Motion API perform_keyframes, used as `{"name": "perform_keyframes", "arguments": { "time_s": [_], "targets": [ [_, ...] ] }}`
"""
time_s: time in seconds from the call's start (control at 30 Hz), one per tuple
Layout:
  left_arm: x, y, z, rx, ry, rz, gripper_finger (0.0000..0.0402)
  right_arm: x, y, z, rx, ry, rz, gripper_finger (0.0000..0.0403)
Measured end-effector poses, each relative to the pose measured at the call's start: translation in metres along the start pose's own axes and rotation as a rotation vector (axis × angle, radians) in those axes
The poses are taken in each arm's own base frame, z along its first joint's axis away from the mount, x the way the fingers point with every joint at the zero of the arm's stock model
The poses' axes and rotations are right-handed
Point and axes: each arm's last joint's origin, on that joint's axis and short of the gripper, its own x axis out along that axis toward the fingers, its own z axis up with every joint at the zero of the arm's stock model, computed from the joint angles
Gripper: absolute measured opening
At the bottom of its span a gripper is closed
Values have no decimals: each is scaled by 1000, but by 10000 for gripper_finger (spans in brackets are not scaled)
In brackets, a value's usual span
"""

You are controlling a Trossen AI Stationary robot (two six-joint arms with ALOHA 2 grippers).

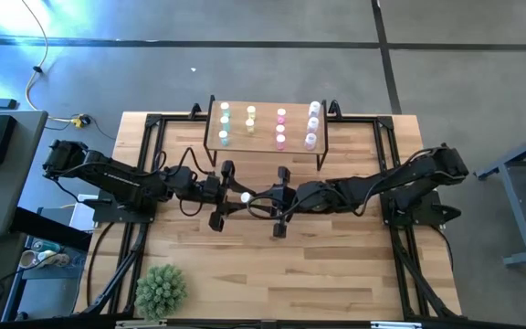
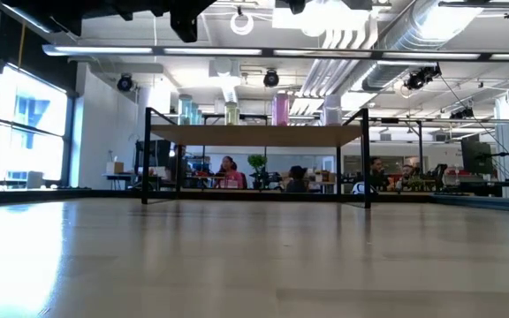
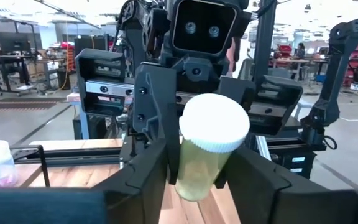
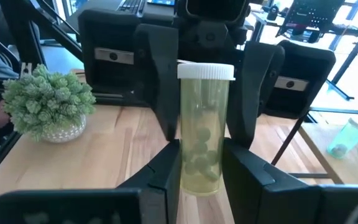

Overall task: Pick and place medicine bottles onto shelf by color
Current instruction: Put the yellow pill bottle into the shelf aligned with the other yellow pill bottles

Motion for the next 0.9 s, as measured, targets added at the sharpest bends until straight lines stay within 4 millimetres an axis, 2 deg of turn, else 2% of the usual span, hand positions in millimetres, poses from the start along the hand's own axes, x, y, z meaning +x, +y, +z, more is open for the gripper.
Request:
{"name": "perform_keyframes", "arguments": {
  "time_s": [0.23, 0.6, 0.7, 0.9],
  "targets": [
    [0, 0, 0, 19, 0, 2, 118, 0, 0, 0, -2, 1, -3, 87],
    [0, 0, -1, 19, 10, 2, 115, 1, -2, -2, 10, 16, -14, 89],
    [0, 1, -4, 18, 39, 17, 115, 2, -5, -5, 9, 46, -9, 104],
    [0, 3, -8, 40, 82, 101, 114, 3, -13, -11, 16, 101, -29, 168]
  ]
}}
